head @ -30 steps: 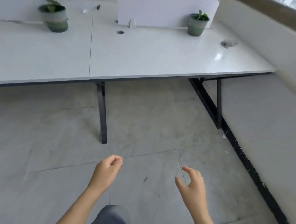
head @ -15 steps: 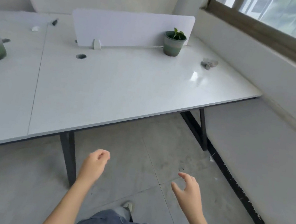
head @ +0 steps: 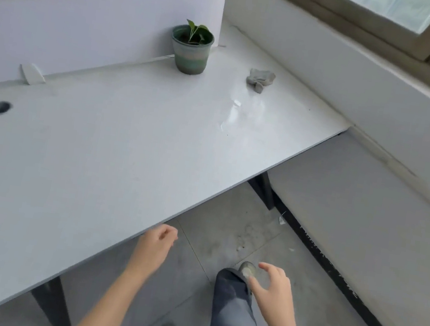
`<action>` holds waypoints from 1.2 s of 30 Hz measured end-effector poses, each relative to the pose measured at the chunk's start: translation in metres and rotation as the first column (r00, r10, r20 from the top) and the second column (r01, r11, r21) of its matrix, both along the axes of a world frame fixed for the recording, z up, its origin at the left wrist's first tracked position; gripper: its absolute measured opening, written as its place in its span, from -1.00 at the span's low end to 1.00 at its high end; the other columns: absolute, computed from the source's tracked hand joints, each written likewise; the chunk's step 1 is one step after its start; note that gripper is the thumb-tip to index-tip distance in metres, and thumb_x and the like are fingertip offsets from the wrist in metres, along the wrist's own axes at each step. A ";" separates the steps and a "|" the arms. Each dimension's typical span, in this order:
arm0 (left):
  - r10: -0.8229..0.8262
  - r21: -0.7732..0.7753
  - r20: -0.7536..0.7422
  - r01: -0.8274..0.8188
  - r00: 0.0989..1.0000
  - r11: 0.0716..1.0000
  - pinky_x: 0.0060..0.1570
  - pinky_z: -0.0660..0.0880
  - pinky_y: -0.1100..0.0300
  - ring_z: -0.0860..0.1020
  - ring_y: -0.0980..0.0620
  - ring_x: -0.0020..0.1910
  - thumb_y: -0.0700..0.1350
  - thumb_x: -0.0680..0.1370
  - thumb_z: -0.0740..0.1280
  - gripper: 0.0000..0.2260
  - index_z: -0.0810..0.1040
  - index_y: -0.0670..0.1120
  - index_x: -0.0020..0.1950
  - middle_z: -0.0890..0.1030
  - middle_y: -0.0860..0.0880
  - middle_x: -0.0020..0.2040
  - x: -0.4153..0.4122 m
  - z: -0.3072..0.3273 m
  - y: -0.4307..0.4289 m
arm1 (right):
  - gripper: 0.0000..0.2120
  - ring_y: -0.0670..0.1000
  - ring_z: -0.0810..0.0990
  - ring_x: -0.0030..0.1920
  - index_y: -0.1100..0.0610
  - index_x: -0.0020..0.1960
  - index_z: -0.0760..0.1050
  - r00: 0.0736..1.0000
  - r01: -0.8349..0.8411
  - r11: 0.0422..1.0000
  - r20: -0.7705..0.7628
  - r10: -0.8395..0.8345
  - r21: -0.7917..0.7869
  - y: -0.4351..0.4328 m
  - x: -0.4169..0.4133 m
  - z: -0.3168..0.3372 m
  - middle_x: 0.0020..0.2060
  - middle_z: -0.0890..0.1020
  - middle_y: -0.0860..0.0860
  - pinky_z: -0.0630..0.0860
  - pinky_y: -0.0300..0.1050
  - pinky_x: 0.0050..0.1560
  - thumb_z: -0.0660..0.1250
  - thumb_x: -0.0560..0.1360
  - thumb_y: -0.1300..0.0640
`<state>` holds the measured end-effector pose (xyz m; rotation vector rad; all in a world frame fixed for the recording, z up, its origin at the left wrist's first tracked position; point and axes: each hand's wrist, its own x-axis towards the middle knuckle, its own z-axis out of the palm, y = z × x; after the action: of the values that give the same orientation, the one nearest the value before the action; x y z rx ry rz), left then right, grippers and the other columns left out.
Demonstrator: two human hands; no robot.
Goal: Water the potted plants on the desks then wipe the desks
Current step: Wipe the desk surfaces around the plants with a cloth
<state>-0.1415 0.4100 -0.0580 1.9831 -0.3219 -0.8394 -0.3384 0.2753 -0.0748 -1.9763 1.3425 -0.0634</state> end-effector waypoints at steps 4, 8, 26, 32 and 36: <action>0.099 -0.071 0.024 -0.097 0.995 0.993 -0.13 0.41 0.20 0.56 -0.03 -0.12 -0.15 0.54 0.25 -0.83 0.53 -0.01 -0.23 0.61 -0.03 -0.17 0.029 0.008 -0.069 | -0.64 0.06 0.38 0.26 0.13 0.24 0.43 0.998 -0.041 0.999 0.048 0.042 -0.023 -0.080 0.035 0.000 0.24 0.47 0.05 0.30 -0.07 0.25 0.31 0.46 0.12; 0.130 -0.082 0.027 -0.128 0.991 0.988 -0.23 0.39 0.30 0.55 0.03 -0.08 -0.15 0.56 0.20 -0.84 0.53 -0.02 -0.17 0.60 0.01 -0.12 0.035 0.006 -0.158 | -0.64 0.05 0.35 0.30 0.13 0.26 0.41 0.994 -0.062 0.997 0.091 0.067 -0.054 -0.183 0.057 0.011 0.25 0.47 0.05 0.28 -0.02 0.32 0.29 0.47 0.12; 0.384 0.101 0.280 -0.425 0.880 0.900 0.06 0.34 0.21 0.49 -0.02 0.08 -0.20 0.57 0.20 -0.81 0.57 -0.19 0.09 0.59 -0.07 0.08 0.100 0.005 -0.301 | -0.67 0.03 0.39 0.26 0.16 0.24 0.42 0.944 -0.290 0.957 0.168 0.285 0.010 -0.371 0.183 0.023 0.23 0.47 0.05 0.29 -0.17 0.20 0.27 0.48 0.20; 0.381 0.141 0.426 -0.476 0.821 0.868 0.15 0.31 0.17 0.36 -0.09 0.30 -0.24 0.55 0.21 -0.77 0.53 -0.22 0.17 0.54 -0.11 0.21 0.155 -0.015 -0.324 | -0.67 0.02 0.35 0.31 0.16 0.25 0.41 0.934 -0.325 0.945 0.145 0.326 -0.026 -0.395 0.230 0.025 0.23 0.47 0.04 0.27 -0.18 0.23 0.26 0.49 0.20; 0.298 0.276 0.523 -0.489 0.799 0.827 0.23 0.33 -0.11 0.34 -0.26 0.34 -0.20 0.51 0.25 -0.71 0.53 -0.27 0.18 0.50 -0.24 0.28 0.177 -0.033 -0.335 | -0.66 0.04 0.36 0.30 0.16 0.26 0.41 0.932 -0.340 0.940 0.143 0.332 0.031 -0.411 0.256 0.022 0.24 0.46 0.06 0.28 -0.21 0.15 0.27 0.49 0.21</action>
<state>0.0351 0.0748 -0.0910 2.5121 0.0272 -0.1435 -0.0822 -0.1353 -0.0532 -2.0873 0.8960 0.0018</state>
